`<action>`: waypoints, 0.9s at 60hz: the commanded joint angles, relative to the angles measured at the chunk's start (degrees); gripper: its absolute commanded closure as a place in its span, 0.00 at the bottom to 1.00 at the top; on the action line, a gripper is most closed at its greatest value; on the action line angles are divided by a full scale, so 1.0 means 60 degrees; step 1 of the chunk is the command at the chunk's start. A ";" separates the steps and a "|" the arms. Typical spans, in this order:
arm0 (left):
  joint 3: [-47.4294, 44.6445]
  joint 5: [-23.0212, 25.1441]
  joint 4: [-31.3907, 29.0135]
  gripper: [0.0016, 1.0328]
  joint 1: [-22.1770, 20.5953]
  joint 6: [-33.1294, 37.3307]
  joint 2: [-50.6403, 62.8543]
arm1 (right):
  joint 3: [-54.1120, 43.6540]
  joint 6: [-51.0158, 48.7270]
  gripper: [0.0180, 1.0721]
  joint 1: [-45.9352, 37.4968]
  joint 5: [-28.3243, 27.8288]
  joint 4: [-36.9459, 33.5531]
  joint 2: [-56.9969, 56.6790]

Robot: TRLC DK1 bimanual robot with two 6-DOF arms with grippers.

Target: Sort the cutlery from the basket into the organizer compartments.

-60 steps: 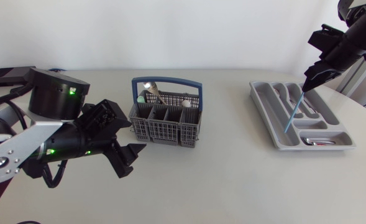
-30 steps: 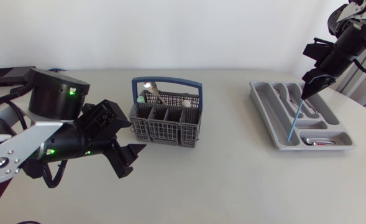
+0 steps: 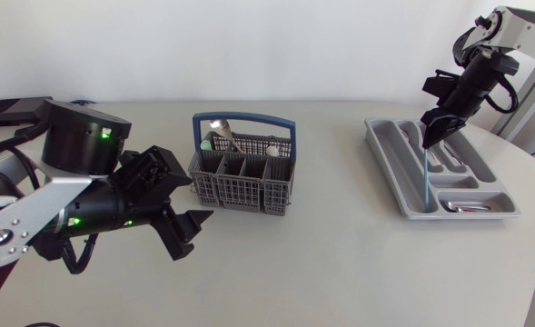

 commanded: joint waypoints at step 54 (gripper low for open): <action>-0.0264 -0.0059 0.0096 0.19 0.0560 0.0117 -0.0162 | 0.2863 0.1852 0.77 -0.0016 -0.0830 0.2136 0.3255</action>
